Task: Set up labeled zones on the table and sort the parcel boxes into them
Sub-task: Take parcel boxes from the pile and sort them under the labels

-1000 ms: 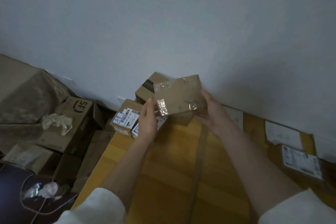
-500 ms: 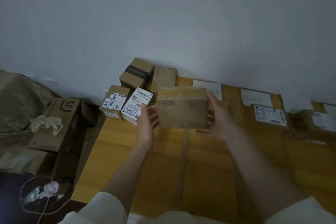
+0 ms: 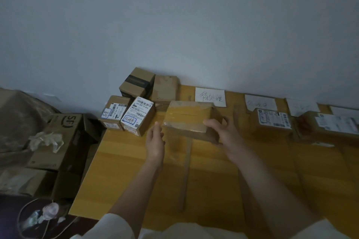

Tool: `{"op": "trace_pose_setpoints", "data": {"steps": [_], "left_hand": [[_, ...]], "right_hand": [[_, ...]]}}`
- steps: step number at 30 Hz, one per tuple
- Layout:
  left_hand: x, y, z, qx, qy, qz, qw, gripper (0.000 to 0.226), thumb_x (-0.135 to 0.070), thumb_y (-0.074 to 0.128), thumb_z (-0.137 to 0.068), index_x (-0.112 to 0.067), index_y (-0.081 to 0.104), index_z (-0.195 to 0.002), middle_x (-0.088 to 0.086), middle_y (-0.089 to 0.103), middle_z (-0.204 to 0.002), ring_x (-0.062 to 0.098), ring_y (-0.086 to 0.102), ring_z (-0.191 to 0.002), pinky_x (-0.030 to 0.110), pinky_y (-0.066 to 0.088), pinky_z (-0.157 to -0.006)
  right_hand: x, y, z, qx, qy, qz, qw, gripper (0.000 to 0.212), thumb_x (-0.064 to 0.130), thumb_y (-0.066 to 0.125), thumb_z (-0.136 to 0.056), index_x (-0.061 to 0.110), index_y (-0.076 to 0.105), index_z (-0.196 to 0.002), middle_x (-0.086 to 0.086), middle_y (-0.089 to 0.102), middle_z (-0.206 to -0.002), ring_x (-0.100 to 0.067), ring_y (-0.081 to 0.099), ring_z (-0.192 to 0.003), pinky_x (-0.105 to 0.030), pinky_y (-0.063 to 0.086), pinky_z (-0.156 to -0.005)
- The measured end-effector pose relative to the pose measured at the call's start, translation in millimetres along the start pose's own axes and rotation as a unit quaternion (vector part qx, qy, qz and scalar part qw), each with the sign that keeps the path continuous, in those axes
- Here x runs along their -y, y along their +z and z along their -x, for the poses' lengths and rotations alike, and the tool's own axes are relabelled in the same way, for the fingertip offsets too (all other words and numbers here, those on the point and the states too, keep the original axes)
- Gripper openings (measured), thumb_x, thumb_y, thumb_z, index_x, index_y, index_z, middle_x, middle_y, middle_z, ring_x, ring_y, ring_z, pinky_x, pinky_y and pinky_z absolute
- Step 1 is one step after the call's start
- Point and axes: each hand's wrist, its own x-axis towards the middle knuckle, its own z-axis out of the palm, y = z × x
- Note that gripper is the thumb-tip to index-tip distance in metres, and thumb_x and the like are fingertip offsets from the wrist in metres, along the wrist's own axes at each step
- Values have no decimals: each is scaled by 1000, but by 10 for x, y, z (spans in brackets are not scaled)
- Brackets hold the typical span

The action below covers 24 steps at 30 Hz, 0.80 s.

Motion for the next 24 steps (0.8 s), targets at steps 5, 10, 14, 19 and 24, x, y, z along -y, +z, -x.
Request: {"op": "trace_pose_setpoints", "data": {"steps": [5,10,14,19,24], "left_hand": [[51,212,180,4,-75,49,996,50,-46,51,-94,-16,46,-133,3,55,-125,20,54,-116,42,50,-97],[10,442,349,74,-154,74,982,60,-56,52,-89,-17,46,-135,6,58,-125,23,58,-113,46,52,-91],[-18,568,438,143,-210,90,963,77,-68,57,-79,-15,45,-134,10,57,-128,26,56,-117,47,54,-87],[-83,692,475,180,-218,75,956,83,-74,60,-70,-18,47,-131,7,53,-128,25,59,-112,49,54,-88],[-40,770,448,196,-234,84,949,85,-64,69,-68,-7,51,-128,8,57,-123,20,63,-104,43,56,-85]], "right_hand": [[54,-82,62,-39,-135,130,982,108,34,86,-66,27,18,-149,3,39,-140,-15,45,-121,-27,43,-89],[8,-256,82,-47,-186,170,967,121,39,90,-58,33,10,-149,4,30,-151,-18,35,-136,-38,42,-105],[-31,-392,119,-36,-207,199,957,131,35,91,-58,38,-1,-151,10,18,-158,-12,22,-143,-30,30,-106],[-96,-532,149,-24,-238,224,945,135,25,94,-53,35,4,-152,16,17,-152,1,20,-133,-23,27,-104],[-115,-725,94,-12,-232,230,945,121,30,95,-51,41,17,-144,12,24,-149,-4,27,-133,-24,31,-104]]}}
